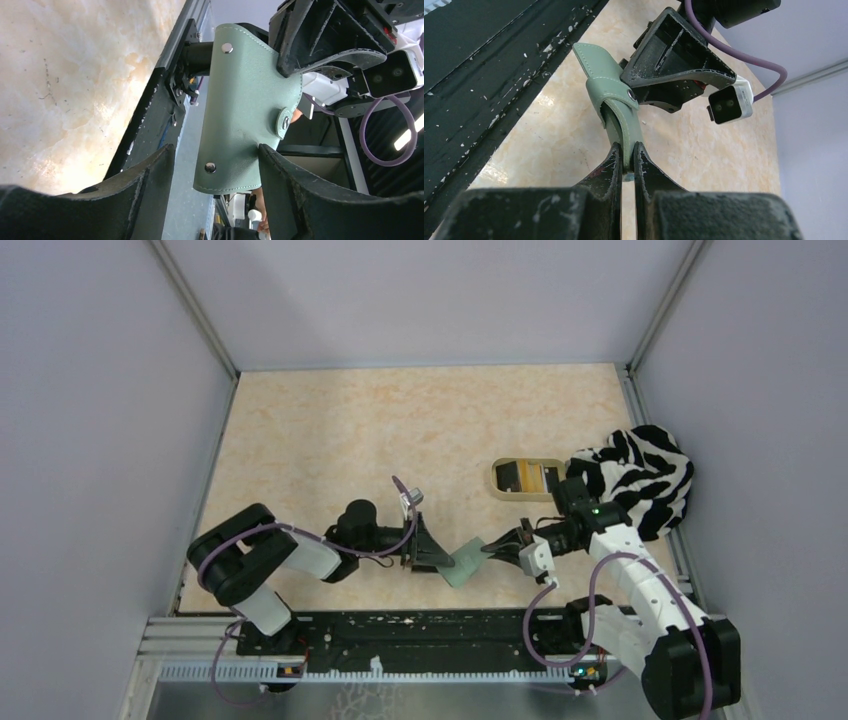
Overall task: Put the credit cards into the card holder
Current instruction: Open the card holder at the center of the board.
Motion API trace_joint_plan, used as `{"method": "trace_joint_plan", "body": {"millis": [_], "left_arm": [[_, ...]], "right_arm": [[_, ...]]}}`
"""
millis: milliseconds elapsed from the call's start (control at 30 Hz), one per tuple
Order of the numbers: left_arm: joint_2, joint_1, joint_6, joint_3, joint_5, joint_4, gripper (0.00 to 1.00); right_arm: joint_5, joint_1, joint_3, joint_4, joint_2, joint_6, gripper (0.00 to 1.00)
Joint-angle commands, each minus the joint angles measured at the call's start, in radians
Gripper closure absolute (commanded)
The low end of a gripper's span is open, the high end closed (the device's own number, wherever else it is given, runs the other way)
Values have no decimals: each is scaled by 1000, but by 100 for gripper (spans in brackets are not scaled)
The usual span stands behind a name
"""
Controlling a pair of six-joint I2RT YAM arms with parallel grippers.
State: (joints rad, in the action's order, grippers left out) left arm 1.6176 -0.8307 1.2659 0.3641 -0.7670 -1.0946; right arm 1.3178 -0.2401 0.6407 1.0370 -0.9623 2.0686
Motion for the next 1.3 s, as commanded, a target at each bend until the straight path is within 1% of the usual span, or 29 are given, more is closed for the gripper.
{"method": "trace_joint_plan", "body": {"millis": [0,67,133,200,267,300,333,367,433,467,500,533,567,600,633,700,733,800,867,1000,1133,1267], "left_arm": [[28,-7,40,-3,-53,-164,37],[30,-7,66,2,-61,-205,46],[27,-7,81,12,-69,-221,59],[22,-7,86,19,-73,-224,70],[14,-7,80,21,-75,-229,84],[9,-7,71,18,-70,-229,92],[5,-7,57,15,-65,-228,100],[0,-7,37,9,-52,-228,100],[-27,-6,-56,-13,1,-197,100],[-69,-6,-115,-22,48,-136,100],[-113,-5,-189,-28,146,-41,100],[-166,-7,-259,-31,205,65,100],[-227,-8,-323,-33,349,188,100],[-284,-14,-368,-41,463,310,100],[-346,-26,-397,-50,598,379,100],[-438,-71,-410,-62,824,480,100],[-467,-89,-398,-62,898,507,100],[-481,-122,-367,-43,993,555,100],[-454,-158,-332,2,1051,612,100],[-371,-238,-273,103,1157,694,100],[-336,-287,-234,168,1246,734,100],[-335,-298,-218,195,1281,753,100]], "right_arm": [[69,6,4,7,14,202,100],[61,5,1,1,9,198,100],[52,7,-2,-6,6,191,100],[44,7,-3,-18,3,170,100],[39,7,-2,-31,2,141,100],[36,6,0,-39,1,108,100],[32,6,3,-48,-2,89,96],[29,6,7,-58,-3,35,89],[22,8,30,-74,-9,-89,69],[22,11,46,-106,-12,-213,59],[22,12,65,-154,-11,-361,51],[20,14,80,-210,-10,-511,44],[15,15,90,-280,-10,-664,40],[9,15,92,-354,-9,-810,37],[-2,15,87,-468,-10,-960,36],[-39,13,66,-653,-12,-1234,36],[-73,8,55,-737,-13,-1354,37],[-159,-14,49,-835,-21,-1509,38],[-266,-44,52,-869,-35,-1574,38],[-413,-118,44,-901,-51,-1574,38],[-510,-169,35,-907,-85,-1535,39],[-557,-214,58,-865,-131,-1500,40]]}}
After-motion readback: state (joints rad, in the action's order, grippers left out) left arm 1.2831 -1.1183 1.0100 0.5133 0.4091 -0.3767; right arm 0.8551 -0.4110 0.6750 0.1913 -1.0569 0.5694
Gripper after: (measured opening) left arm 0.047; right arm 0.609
